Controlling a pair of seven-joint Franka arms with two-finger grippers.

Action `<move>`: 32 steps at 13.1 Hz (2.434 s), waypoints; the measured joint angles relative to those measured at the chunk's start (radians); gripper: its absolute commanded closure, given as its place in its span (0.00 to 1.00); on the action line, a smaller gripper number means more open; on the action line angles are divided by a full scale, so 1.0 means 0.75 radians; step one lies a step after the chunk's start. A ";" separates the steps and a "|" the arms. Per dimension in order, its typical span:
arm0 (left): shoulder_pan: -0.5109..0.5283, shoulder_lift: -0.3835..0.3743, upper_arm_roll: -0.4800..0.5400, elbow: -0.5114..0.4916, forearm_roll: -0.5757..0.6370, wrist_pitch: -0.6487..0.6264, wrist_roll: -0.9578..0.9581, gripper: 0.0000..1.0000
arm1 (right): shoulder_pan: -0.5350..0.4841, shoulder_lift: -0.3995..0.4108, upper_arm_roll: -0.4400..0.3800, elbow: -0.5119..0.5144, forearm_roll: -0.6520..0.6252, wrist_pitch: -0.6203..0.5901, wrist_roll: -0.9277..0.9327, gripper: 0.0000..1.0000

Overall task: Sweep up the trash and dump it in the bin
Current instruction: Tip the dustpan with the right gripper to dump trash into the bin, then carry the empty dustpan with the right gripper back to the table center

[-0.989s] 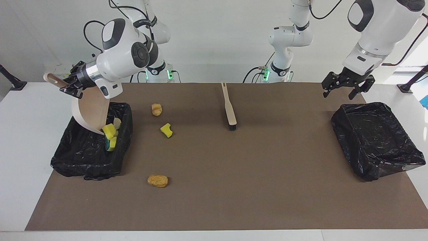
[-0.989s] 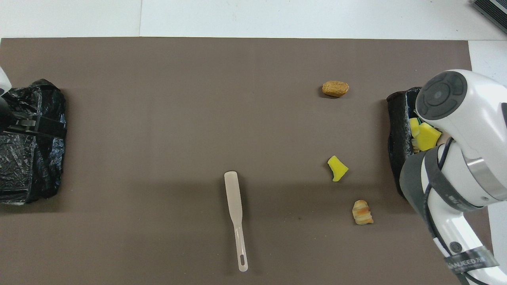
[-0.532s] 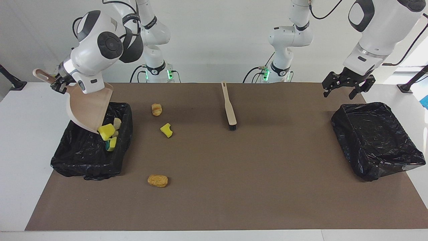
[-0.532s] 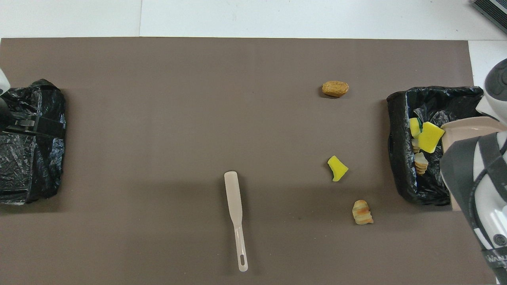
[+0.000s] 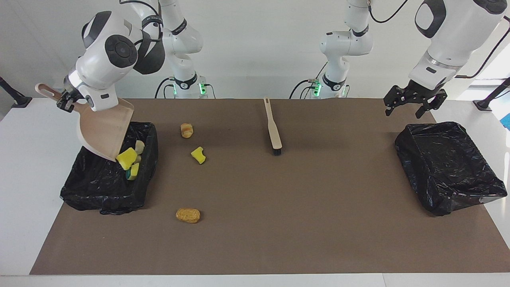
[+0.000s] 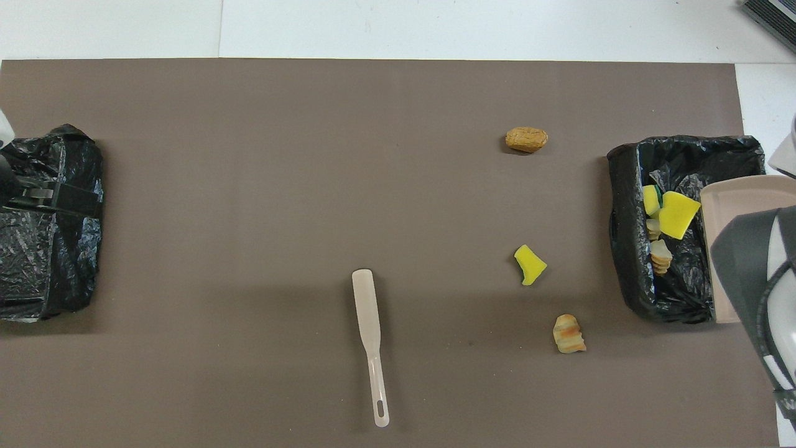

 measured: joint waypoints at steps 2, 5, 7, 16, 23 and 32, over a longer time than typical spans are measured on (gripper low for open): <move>0.000 0.000 0.001 0.000 0.000 0.000 0.000 0.00 | 0.000 0.000 0.000 0.000 0.000 0.003 0.000 1.00; -0.001 0.000 0.001 0.000 0.000 0.000 0.000 0.00 | 0.000 0.000 0.000 0.003 0.000 0.004 0.000 1.00; -0.002 0.000 -0.001 0.000 0.000 0.000 0.000 0.00 | 0.000 0.000 0.000 0.010 -0.005 0.005 -0.013 1.00; 0.000 0.000 0.004 0.012 0.000 -0.001 0.000 0.00 | -0.004 0.000 0.008 0.028 0.064 0.019 0.089 1.00; 0.000 0.000 0.004 0.012 0.000 -0.001 0.000 0.00 | 0.041 0.004 0.029 0.029 0.495 0.059 0.705 1.00; 0.000 0.000 0.004 0.012 0.000 -0.001 0.000 0.00 | 0.230 0.157 0.092 0.106 0.852 0.150 1.694 1.00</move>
